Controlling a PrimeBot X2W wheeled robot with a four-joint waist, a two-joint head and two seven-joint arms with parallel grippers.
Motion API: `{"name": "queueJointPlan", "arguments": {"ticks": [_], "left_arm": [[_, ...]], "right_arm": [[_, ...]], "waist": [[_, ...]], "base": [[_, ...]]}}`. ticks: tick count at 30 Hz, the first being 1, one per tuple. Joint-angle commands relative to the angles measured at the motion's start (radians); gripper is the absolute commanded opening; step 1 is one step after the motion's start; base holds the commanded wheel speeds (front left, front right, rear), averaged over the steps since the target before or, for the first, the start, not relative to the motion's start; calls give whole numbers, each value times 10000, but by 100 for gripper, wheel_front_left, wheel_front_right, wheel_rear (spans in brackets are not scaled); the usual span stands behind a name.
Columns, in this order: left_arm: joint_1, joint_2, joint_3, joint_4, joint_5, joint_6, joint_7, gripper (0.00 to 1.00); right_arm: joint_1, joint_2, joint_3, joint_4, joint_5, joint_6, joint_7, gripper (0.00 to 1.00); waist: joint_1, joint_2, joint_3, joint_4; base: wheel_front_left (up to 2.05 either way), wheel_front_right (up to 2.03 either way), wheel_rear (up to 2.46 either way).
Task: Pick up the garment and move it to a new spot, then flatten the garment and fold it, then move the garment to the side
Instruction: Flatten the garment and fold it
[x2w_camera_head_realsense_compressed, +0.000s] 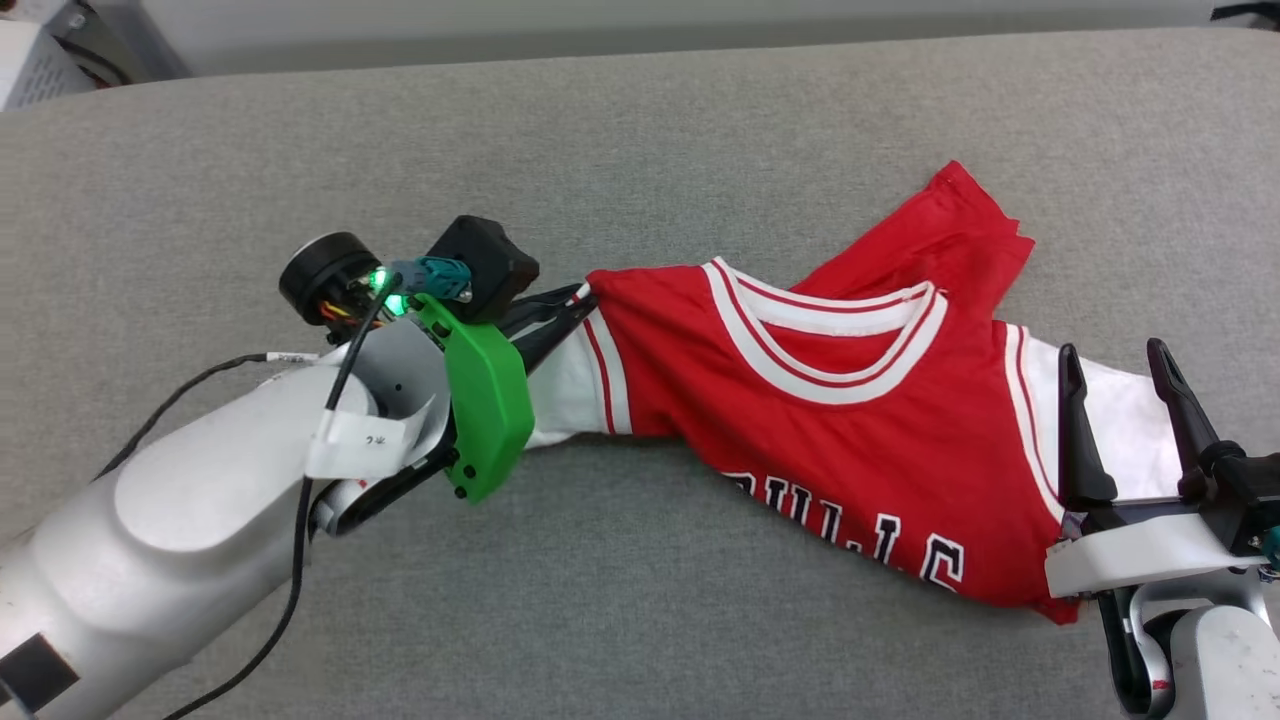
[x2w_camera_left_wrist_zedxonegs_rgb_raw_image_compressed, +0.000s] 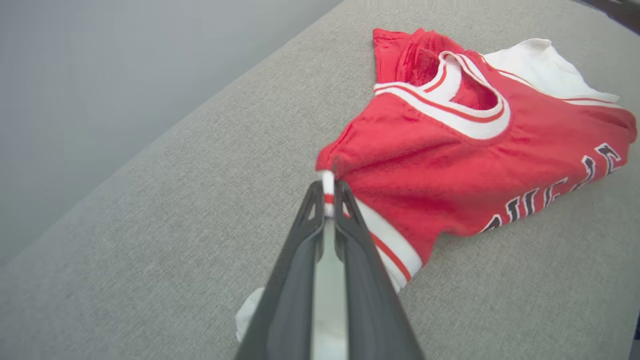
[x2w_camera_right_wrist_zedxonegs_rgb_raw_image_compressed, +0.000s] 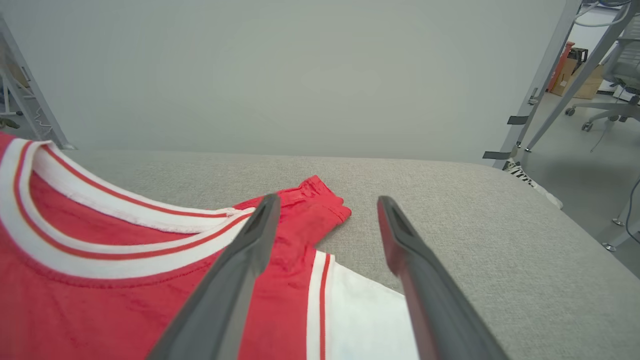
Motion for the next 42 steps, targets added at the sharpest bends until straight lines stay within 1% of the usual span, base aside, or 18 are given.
{"name": "queueJointPlan", "arguments": {"ticks": [1,5,9,12,16,20,23,29,34,38,42], "left_arm": [[29,249,152,-248,112,216,-65,0],[-166,633,390,-895,218,567,-40,0],[-487,846,534,-1257,371,741,108,0],[-786,837,589,-1318,439,717,273,0],[-1433,714,632,-975,625,513,582,0],[-2171,370,670,-100,719,182,898,0],[-2735,72,597,943,910,-141,1067,0],[-3430,-870,372,3241,1105,-634,839,0],[-3560,-1714,178,5157,1009,-883,157,0],[-3360,-2207,7,6594,864,-961,-557,0],[-3009,-2488,-255,7335,736,-979,-883,0]], "right_arm": [[75,-4,-13,-28,-23,-9,-45,100],[-13,-35,35,-75,-27,-9,-45,100],[-144,-39,92,-139,-4,-9,-45,100],[-204,-26,76,-168,22,-9,-45,100],[-391,2,125,-229,76,-9,-45,100],[-733,29,212,-292,147,-9,-45,100],[-1023,46,351,-352,178,-9,-45,100],[-1470,62,427,-457,207,-9,-45,100],[-1707,65,482,-515,313,-9,-45,100],[-1815,66,529,-527,344,-9,-45,100],[-1828,67,530,-532,344,-9,-45,100]], "waist": [[0,0,-319,345],[0,0,-275,349],[0,0,-69,166],[0,0,153,-26],[0,0,630,-405],[0,0,1206,-814],[0,0,1669,-1148],[0,0,2349,-1542],[0,0,2682,-1733],[0,0,2796,-1854],[0,0,2810,-1883]], "base": [[0,0,0],[0,0,0],[0,0,0],[0,0,0],[0,0,0],[0,0,0],[0,0,0],[0,0,0],[0,0,0],[0,0,0],[0,0,0]]}}
